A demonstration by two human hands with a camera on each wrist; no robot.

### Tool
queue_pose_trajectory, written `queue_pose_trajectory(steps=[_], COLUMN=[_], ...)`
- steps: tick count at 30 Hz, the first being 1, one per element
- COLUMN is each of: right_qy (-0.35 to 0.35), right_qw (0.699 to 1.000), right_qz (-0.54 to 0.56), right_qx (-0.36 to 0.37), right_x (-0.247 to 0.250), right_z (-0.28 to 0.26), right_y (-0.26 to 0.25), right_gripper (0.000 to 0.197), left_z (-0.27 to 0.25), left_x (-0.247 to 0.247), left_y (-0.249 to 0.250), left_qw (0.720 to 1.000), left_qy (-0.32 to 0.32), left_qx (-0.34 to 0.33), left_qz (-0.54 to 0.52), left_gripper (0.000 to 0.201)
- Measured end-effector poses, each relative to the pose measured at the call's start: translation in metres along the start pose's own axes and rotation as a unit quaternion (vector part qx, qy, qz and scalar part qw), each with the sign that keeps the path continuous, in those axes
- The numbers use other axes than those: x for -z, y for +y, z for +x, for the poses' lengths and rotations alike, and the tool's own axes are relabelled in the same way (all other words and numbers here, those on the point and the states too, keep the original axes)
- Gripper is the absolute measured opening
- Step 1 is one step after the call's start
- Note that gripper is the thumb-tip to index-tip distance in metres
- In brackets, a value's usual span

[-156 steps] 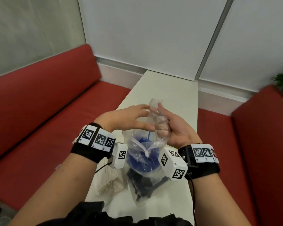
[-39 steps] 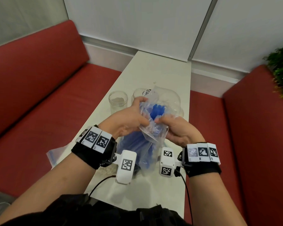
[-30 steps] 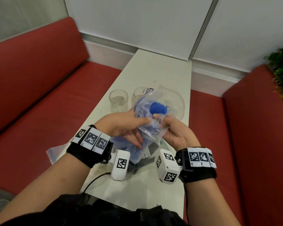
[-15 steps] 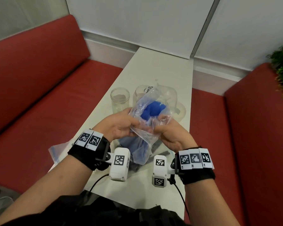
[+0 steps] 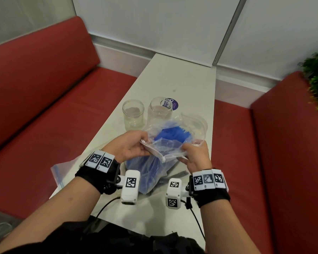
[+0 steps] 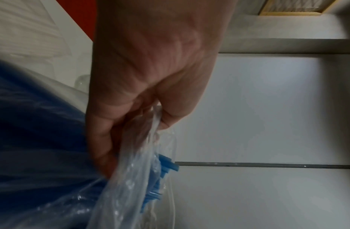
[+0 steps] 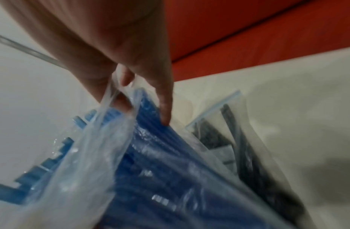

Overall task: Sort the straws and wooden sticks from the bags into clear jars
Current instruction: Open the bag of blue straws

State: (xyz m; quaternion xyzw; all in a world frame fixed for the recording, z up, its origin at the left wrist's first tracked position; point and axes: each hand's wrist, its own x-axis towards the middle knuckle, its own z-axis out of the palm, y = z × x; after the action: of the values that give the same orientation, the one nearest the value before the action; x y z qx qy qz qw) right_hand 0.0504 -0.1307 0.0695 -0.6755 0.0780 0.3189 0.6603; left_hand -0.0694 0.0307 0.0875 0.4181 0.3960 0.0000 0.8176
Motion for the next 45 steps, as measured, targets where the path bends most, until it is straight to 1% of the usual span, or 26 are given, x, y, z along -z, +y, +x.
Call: queue_pose_trajectory(steps=[2, 4, 6, 7, 8, 9, 11, 13, 16, 17, 18, 21, 23, 26, 27, 28, 30, 31, 34, 36, 38, 39, 40, 41, 43, 45], right_qy=[0.004, -0.022, -0.072, -0.102, -0.133, -0.163, -0.233, -0.275, -0.257, -0.257, -0.261, -0.276, -0.28, -0.249, -0.245, -0.248, -0.254, -0.251, -0.222, -0.196, -0.195, -0.202, -0.213, -0.225, -0.236, -0.224], right_qw=[0.999, 0.995, 0.991, 0.986, 0.981, 0.976, 0.964, 0.956, 0.966, 0.966, 0.965, 0.961, 0.959, 0.963, 0.96, 0.956, 0.95, 0.948, 0.948, 0.957, 0.963, 0.966, 0.967, 0.967, 0.968, 0.972], right_qz=[0.049, 0.093, 0.114, 0.127, 0.134, 0.134, 0.116, 0.08, 0.035, 0.026, 0.016, -0.013, -0.009, 0.029, 0.034, 0.029, -0.008, -0.022, -0.027, -0.016, -0.006, 0.003, 0.017, 0.035, 0.049, 0.055], right_qx=[0.013, 0.003, -0.024, -0.037, -0.044, -0.049, -0.064, -0.063, -0.02, -0.014, -0.01, 0.007, 0.031, 0.099, 0.129, 0.153, 0.182, 0.195, 0.228, 0.215, 0.185, 0.164, 0.138, 0.11, 0.063, 0.035], right_x=[0.001, 0.001, 0.0, -0.001, -0.002, -0.005, -0.01, -0.014, -0.017, -0.018, -0.018, -0.025, -0.032, -0.042, -0.044, -0.045, -0.047, -0.047, -0.045, -0.046, -0.048, -0.049, -0.049, -0.049, -0.049, -0.05], right_z=[0.004, 0.006, 0.007, 0.007, 0.006, 0.004, -0.002, -0.006, -0.004, -0.002, 0.0, 0.004, 0.004, 0.005, 0.006, 0.006, 0.007, 0.008, 0.012, 0.016, 0.018, 0.018, 0.019, 0.021, 0.024, 0.029], right_y=[0.001, 0.001, 0.001, 0.003, 0.004, 0.004, 0.004, 0.004, 0.005, 0.006, 0.007, 0.011, 0.014, 0.016, 0.016, 0.014, 0.011, 0.009, 0.003, 0.001, 0.001, 0.001, 0.001, 0.0, 0.001, 0.007], right_gripper=[0.047, 0.037, 0.038, 0.041, 0.044, 0.042, 0.04, 0.04, 0.037, 0.038, 0.041, 0.05, 0.048, 0.032, 0.033, 0.04, 0.053, 0.051, 0.025, 0.019, 0.022, 0.023, 0.023, 0.024, 0.024, 0.022], left_z=[0.0, 0.0, -0.001, -0.002, -0.003, -0.002, 0.0, 0.005, 0.01, 0.012, 0.013, 0.016, 0.019, 0.024, 0.025, 0.025, 0.026, 0.027, 0.025, 0.026, 0.027, 0.027, 0.027, 0.028, 0.03, 0.034], left_x=[0.003, 0.007, 0.009, 0.01, 0.009, 0.01, 0.012, 0.014, 0.016, 0.017, 0.018, 0.019, 0.019, 0.024, 0.025, 0.025, 0.025, 0.025, 0.027, 0.028, 0.027, 0.026, 0.026, 0.027, 0.029, 0.031], left_y=[0.002, 0.006, 0.012, 0.015, 0.018, 0.019, 0.018, 0.014, 0.013, 0.014, 0.016, 0.02, 0.021, 0.023, 0.024, 0.024, 0.022, 0.021, 0.02, 0.018, 0.017, 0.017, 0.017, 0.018, 0.019, 0.019], left_qw=[0.999, 0.996, 0.985, 0.978, 0.971, 0.962, 0.933, 0.918, 0.933, 0.937, 0.941, 0.943, 0.933, 0.912, 0.906, 0.904, 0.897, 0.896, 0.904, 0.922, 0.94, 0.944, 0.944, 0.942, 0.943, 0.953], left_qy=[-0.033, -0.069, -0.093, -0.088, -0.062, -0.019, 0.063, 0.087, 0.049, 0.034, 0.017, -0.004, 0.016, 0.092, 0.117, 0.133, 0.142, 0.142, 0.125, 0.084, 0.028, 0.008, -0.005, -0.012, -0.01, -0.006], left_qx=[0.007, 0.007, -0.011, -0.024, -0.041, -0.063, -0.117, -0.161, -0.216, -0.232, -0.241, -0.246, -0.267, -0.316, -0.33, -0.339, -0.353, -0.355, -0.348, -0.322, -0.281, -0.267, -0.263, -0.269, -0.277, -0.266], left_qz=[0.012, 0.058, 0.144, 0.187, 0.227, 0.266, 0.334, 0.353, 0.284, 0.257, 0.238, 0.225, 0.239, 0.246, 0.236, 0.224, 0.224, 0.227, 0.215, 0.198, 0.19, 0.193, 0.198, 0.2, 0.186, 0.144], left_gripper=[0.03, 0.039, 0.057, 0.063, 0.066, 0.067, 0.06, 0.053, 0.068, 0.069, 0.063, 0.025, 0.02, 0.02, 0.019, 0.017, 0.023, 0.029, 0.035, 0.038, 0.056, 0.066, 0.068, 0.06, 0.036, 0.022])
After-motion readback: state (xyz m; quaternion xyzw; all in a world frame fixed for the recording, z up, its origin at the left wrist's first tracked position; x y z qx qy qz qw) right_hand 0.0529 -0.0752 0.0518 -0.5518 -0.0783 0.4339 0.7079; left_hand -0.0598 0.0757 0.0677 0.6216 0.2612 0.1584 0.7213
